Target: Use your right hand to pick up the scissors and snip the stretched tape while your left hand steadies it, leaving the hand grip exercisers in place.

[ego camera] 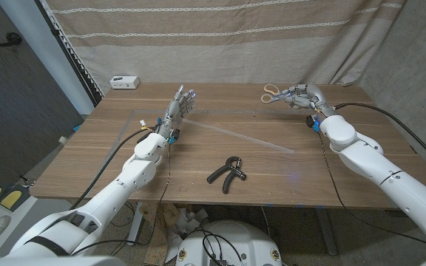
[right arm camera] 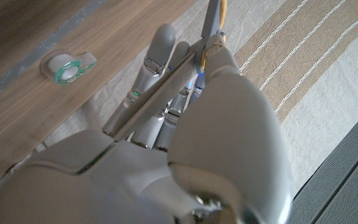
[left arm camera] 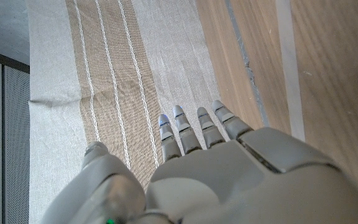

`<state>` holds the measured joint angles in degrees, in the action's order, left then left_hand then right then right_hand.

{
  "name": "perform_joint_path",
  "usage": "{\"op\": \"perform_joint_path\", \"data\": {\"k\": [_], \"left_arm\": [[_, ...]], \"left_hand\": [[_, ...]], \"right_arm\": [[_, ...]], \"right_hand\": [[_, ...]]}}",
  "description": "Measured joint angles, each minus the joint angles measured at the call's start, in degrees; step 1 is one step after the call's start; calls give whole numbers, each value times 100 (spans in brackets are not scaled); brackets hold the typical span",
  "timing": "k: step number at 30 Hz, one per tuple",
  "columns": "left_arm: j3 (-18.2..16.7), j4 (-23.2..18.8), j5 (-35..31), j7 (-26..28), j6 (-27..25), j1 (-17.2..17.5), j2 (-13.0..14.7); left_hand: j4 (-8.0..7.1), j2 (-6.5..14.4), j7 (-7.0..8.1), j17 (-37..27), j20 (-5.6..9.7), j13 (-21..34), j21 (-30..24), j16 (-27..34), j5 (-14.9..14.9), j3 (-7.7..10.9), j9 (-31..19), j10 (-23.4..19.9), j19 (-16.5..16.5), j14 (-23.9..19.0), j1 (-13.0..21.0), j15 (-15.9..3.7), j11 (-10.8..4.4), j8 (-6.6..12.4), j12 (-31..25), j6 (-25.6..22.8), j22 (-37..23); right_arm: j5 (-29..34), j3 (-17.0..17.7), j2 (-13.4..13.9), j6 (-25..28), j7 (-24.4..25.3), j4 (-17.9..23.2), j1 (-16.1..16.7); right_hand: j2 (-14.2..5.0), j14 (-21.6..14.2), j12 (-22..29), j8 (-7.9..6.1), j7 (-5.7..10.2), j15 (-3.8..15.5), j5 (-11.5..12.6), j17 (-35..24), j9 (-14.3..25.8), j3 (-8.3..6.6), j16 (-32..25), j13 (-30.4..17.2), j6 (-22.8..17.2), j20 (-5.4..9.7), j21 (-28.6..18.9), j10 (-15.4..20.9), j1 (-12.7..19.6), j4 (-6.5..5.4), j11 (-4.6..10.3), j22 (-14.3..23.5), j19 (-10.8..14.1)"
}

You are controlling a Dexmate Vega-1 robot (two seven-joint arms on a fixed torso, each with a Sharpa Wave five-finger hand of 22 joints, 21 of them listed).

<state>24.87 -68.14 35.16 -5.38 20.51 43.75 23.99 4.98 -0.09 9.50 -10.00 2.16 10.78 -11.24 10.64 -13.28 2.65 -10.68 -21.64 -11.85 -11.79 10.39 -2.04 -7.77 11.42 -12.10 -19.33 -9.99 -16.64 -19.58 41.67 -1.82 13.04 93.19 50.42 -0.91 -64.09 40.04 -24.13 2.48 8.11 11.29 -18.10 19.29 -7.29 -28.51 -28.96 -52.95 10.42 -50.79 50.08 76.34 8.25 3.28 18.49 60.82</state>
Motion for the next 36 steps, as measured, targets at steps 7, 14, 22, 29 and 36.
{"op": "perform_joint_path", "data": {"k": [7,14,22,29,36], "left_arm": [[2,-16,-4,1,-21,0,10],[7,-20,-8,-10,-46,-29,21],[15,-17,-37,-37,-37,-55,31],[19,65,-60,-85,70,-87,23],[34,95,-109,-145,140,-116,42]], "left_hand": [[0,5,0,0,0,0,0,0,0,0,0,0,0,0,-5,0,0,0,0,0,0],[0,5,0,1,0,0,0,0,0,0,0,0,0,0,-5,0,0,0,0,0,0],[0,5,43,9,0,0,0,0,0,0,0,0,0,-31,-4,-31,0,0,0,-43,0],[0,5,-35,15,0,0,0,0,0,1,-14,-31,0,-31,-4,-31,-32,81,0,-312,0],[34,5,-40,14,0,0,0,0,0,-14,-14,-72,0,-31,-4,-31,-72,123,0,-452,0]], "right_arm": [[-187,24,15,-53,-135,-29,-9],[-357,29,70,-65,-309,-39,-47],[-601,30,135,-22,-555,-42,-97],[-796,28,166,33,-765,-91,-175],[-1034,19,192,113,-974,-130,-234]], "right_hand": [[22,-18,0,44,-12,18,1,41,-69,27,1,3,-111,0,-50,0,22,10,0,0,0],[51,-17,-21,160,-65,18,1,60,-152,37,2,-10,-57,-1,-142,-29,52,7,-28,-1,0],[51,-17,-21,221,-65,19,0,78,-201,58,8,-14,-57,-11,-180,-57,52,-4,-55,-16,9],[19,-16,-21,275,-96,19,-2,101,-228,62,14,-13,-26,-11,-223,-57,84,-1,-55,-16,9],[27,-18,-21,284,-104,17,-5,106,-255,66,40,-13,27,-11,-267,-56,102,2,-56,-16,9]]}}
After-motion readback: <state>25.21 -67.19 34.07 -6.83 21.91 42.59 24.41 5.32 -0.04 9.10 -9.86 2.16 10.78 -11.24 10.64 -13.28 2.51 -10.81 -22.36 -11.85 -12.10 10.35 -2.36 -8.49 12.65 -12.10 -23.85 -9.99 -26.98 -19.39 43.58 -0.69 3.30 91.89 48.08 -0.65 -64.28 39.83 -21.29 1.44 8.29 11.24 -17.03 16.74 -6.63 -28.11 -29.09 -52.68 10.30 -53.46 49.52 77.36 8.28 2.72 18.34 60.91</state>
